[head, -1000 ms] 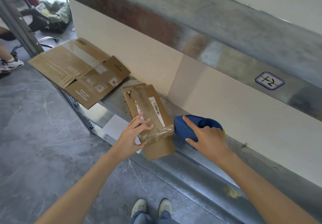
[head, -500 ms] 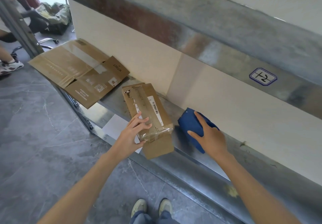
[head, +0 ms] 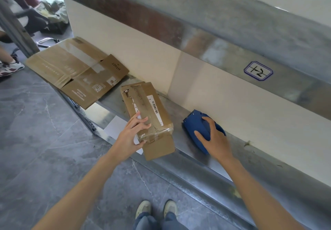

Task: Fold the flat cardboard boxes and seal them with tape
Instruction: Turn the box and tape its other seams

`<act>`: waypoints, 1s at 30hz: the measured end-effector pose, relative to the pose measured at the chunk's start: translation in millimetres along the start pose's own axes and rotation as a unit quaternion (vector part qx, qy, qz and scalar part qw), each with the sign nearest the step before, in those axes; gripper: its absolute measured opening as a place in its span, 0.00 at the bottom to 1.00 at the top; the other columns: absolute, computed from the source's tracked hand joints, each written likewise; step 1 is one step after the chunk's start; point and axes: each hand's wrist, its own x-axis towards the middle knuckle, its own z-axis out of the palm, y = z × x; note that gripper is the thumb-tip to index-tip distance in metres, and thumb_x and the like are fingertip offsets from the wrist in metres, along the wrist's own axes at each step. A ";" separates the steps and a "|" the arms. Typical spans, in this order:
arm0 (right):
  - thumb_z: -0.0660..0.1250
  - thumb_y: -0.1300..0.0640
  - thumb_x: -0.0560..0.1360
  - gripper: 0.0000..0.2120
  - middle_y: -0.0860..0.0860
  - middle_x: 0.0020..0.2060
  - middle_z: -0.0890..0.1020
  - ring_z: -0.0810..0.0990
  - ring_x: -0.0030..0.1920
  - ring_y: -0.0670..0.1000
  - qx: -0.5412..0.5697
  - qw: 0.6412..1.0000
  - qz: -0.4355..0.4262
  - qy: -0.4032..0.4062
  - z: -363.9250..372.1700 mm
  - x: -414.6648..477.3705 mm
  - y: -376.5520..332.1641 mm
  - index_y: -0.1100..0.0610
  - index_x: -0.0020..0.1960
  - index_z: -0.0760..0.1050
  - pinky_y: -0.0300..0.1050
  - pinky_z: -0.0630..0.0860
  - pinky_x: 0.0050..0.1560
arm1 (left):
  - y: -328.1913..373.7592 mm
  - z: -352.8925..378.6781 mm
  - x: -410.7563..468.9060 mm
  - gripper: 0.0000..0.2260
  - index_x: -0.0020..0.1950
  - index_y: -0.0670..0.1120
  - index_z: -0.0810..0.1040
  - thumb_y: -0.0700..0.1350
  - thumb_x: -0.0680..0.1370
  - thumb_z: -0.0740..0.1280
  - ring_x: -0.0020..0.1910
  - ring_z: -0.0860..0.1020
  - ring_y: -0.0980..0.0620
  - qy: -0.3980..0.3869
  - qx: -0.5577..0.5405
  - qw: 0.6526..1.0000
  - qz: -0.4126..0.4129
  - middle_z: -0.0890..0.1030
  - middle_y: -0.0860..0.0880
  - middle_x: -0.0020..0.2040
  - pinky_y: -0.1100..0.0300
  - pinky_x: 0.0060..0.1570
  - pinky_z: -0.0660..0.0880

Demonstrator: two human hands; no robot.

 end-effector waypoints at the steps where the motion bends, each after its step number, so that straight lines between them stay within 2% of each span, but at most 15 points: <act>1: 0.62 0.37 0.77 0.25 0.45 0.42 0.77 0.76 0.37 0.46 0.016 1.000 -0.002 0.002 -0.6 0.9 0.7 0.38 0.71 0.59 0.45 0.72 0.39 | 0.3 -0.2 0.0 0.25 0.63 0.50 0.77 0.35 0.69 0.78 0.79 0.55 0.54 -0.001 0.001 1.000 -0.001 0.72 0.56 0.70 0.61 0.73 0.59; 2: 0.64 0.39 0.77 0.25 0.45 0.49 0.73 0.75 0.43 0.48 0.020 1.000 -0.008 0.007 -1.6 1.2 0.8 0.38 0.71 0.60 0.47 0.73 0.45 | 0.6 -0.6 -0.1 0.25 0.63 0.49 0.77 0.36 0.69 0.78 0.79 0.55 0.54 -0.002 0.002 1.000 -0.002 0.72 0.56 0.70 0.59 0.73 0.60; 3: 0.65 0.42 0.77 0.25 0.46 0.51 0.69 0.73 0.47 0.50 0.010 1.000 -0.017 0.013 -2.7 0.9 0.1 0.39 0.72 0.62 0.48 0.74 0.49 | 0.8 -0.9 0.0 0.25 0.63 0.49 0.77 0.36 0.69 0.78 0.79 0.56 0.54 -0.004 0.002 1.000 -0.003 0.72 0.56 0.70 0.58 0.73 0.61; 5: 0.67 0.42 0.77 0.26 0.49 0.51 0.65 0.70 0.49 0.52 -0.050 0.998 -0.036 0.030 -5.7 -0.9 -2.3 0.44 0.73 0.65 0.50 0.75 0.49 | 1.2 -1.4 0.2 0.25 0.63 0.50 0.77 0.36 0.69 0.78 0.79 0.55 0.54 -0.004 0.007 1.000 -0.004 0.71 0.57 0.70 0.58 0.72 0.62; 8: 0.66 0.39 0.76 0.26 0.52 0.52 0.69 0.71 0.49 0.54 -0.163 0.980 -0.072 0.092 -12.9 -0.5 -10.3 0.50 0.69 0.71 0.50 0.74 0.47 | 1.2 -1.2 0.3 0.24 0.63 0.50 0.77 0.37 0.70 0.78 0.79 0.54 0.55 -0.004 0.021 1.000 -0.002 0.71 0.58 0.71 0.57 0.71 0.63; 10: 0.67 0.41 0.76 0.24 0.53 0.55 0.71 0.73 0.51 0.56 -0.169 0.973 -0.111 0.110 -17.1 3.2 -20.9 0.53 0.67 0.74 0.52 0.74 0.49 | 1.5 -1.3 0.6 0.24 0.63 0.50 0.77 0.38 0.70 0.78 0.80 0.53 0.55 -0.005 0.026 1.000 0.000 0.71 0.58 0.71 0.57 0.70 0.64; 14: 0.71 0.45 0.75 0.24 0.52 0.62 0.72 0.72 0.60 0.56 -0.114 0.969 -0.216 0.036 -13.8 12.5 -53.6 0.51 0.68 0.73 0.53 0.73 0.58 | 5.6 -1.9 1.6 0.24 0.63 0.51 0.77 0.49 0.69 0.79 0.80 0.53 0.55 -0.003 0.023 1.000 -0.005 0.71 0.58 0.71 0.53 0.69 0.64; 17: 0.72 0.44 0.74 0.29 0.49 0.68 0.70 0.68 0.67 0.53 -0.088 0.954 -0.284 -0.050 -3.0 22.6 -80.3 0.47 0.72 0.70 0.52 0.69 0.65 | 9.8 -2.3 2.4 0.24 0.62 0.51 0.79 0.59 0.70 0.75 0.79 0.55 0.56 0.012 0.005 1.000 -0.020 0.72 0.59 0.70 0.55 0.70 0.63; 19: 0.72 0.42 0.73 0.31 0.48 0.70 0.69 0.65 0.70 0.51 -0.083 0.943 -0.307 -0.097 6.5 29.8 -92.5 0.46 0.73 0.69 0.51 0.66 0.68 | 11.1 -2.2 3.6 0.23 0.61 0.51 0.80 0.61 0.70 0.73 0.79 0.56 0.57 0.022 -0.004 0.999 -0.033 0.73 0.60 0.69 0.56 0.71 0.63; 22: 0.73 0.43 0.72 0.28 0.46 0.67 0.71 0.66 0.68 0.49 -0.025 0.944 -0.308 -0.119 18.2 36.4 -98.9 0.49 0.69 0.74 0.51 0.71 0.64 | 11.0 0.4 6.0 0.20 0.58 0.47 0.82 0.56 0.71 0.73 0.78 0.59 0.55 0.039 0.000 0.998 -0.041 0.76 0.56 0.67 0.59 0.71 0.63; 26: 0.74 0.45 0.72 0.20 0.47 0.61 0.75 0.71 0.63 0.49 0.037 0.945 -0.316 -0.078 28.7 40.2 -93.4 0.52 0.61 0.80 0.52 0.78 0.53 | 11.3 5.9 4.3 0.17 0.57 0.43 0.82 0.49 0.73 0.73 0.77 0.62 0.51 0.053 0.027 0.998 -0.022 0.77 0.52 0.67 0.66 0.73 0.60; 30: 0.72 0.43 0.72 0.21 0.48 0.59 0.77 0.69 0.62 0.48 0.025 0.936 -0.347 -0.051 33.1 39.7 -86.9 0.53 0.61 0.81 0.50 0.80 0.48 | 11.0 8.6 2.9 0.16 0.58 0.42 0.81 0.50 0.74 0.71 0.76 0.64 0.48 0.051 0.085 0.995 0.011 0.77 0.50 0.67 0.63 0.74 0.59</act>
